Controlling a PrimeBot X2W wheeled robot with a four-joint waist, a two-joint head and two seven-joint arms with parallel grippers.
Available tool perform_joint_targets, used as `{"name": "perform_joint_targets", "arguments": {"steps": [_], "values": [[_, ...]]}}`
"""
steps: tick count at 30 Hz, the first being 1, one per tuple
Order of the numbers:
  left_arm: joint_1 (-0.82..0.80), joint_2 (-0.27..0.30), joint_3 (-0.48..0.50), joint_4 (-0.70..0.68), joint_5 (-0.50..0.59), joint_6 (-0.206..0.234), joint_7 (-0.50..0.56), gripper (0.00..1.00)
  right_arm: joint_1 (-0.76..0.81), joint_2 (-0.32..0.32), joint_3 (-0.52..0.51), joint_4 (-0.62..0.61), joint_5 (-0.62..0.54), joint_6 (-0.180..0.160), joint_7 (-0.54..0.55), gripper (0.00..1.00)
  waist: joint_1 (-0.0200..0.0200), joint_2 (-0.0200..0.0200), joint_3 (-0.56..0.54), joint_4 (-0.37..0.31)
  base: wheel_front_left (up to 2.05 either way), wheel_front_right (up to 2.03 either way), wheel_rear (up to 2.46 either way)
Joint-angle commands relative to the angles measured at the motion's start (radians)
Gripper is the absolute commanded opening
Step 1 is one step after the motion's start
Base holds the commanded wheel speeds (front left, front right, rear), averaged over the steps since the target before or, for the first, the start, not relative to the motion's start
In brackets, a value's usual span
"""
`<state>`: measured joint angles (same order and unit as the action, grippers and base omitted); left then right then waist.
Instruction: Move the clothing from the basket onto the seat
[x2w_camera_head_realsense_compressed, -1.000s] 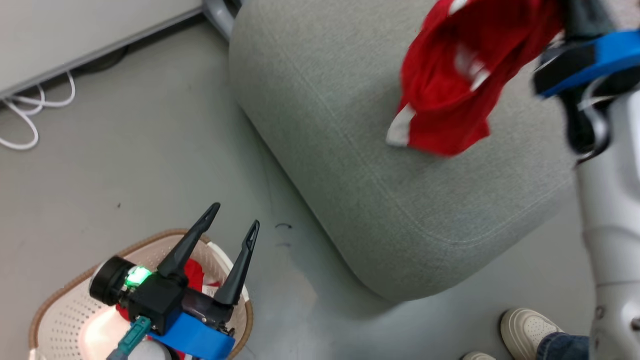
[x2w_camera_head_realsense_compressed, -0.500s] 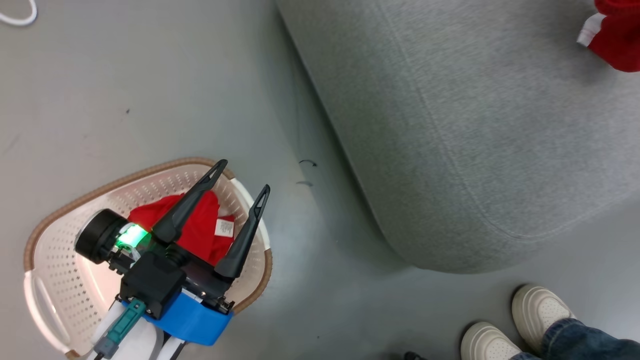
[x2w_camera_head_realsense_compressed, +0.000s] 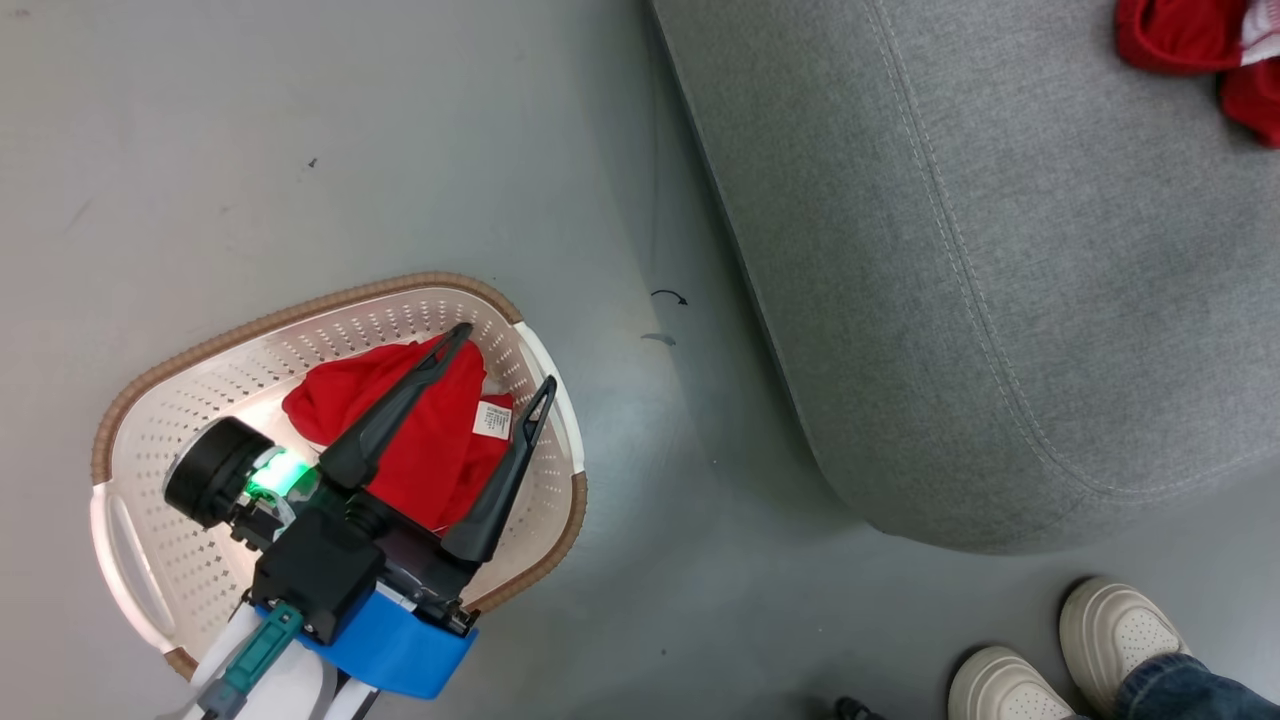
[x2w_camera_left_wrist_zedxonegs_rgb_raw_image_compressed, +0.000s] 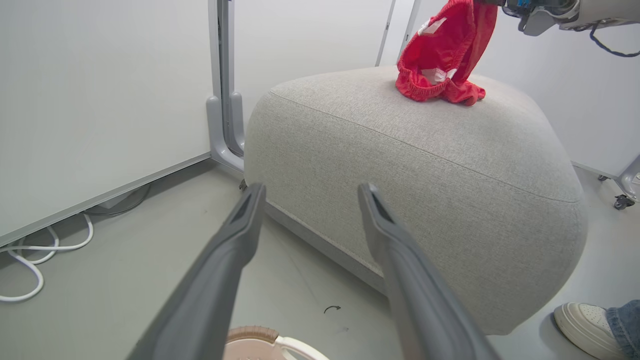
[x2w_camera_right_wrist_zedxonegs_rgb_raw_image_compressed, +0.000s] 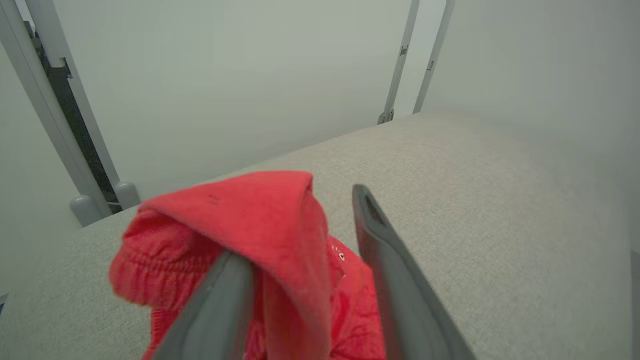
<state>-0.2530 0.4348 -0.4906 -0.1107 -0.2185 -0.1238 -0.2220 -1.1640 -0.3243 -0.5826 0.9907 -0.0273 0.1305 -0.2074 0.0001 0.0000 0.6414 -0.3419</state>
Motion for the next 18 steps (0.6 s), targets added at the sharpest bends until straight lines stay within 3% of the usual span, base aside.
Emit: {"name": "perform_joint_targets", "arguments": {"steps": [1, 9, 18], "values": [[-0.008, 0.001, 0.0, 0.0, -0.001, 0.002, -0.004, 1.0, 0.003, 0.002, 0.0, 0.01, -0.011, 0.0, -0.001, 1.0, -0.0001, 0.0, -0.002, -0.002, 0.0, 0.0, 0.0], [-0.017, -0.016, -0.013, 0.03, -0.016, 0.003, -0.018, 1.0, 0.015, 0.004, 0.013, 0.061, -0.067, 0.0, -0.009, 1.0, -0.0001, 0.0, -0.046, 0.002, 0.0, 0.0, 0.0], [0.018, -0.074, -0.024, 0.103, -0.046, 0.002, -0.04, 1.0, 0.089, 0.021, 0.087, 0.08, -0.07, 0.0, -0.036, 1.0, -0.0001, 0.0, -0.179, 0.023, 0.0, 0.0, 0.0]]}}
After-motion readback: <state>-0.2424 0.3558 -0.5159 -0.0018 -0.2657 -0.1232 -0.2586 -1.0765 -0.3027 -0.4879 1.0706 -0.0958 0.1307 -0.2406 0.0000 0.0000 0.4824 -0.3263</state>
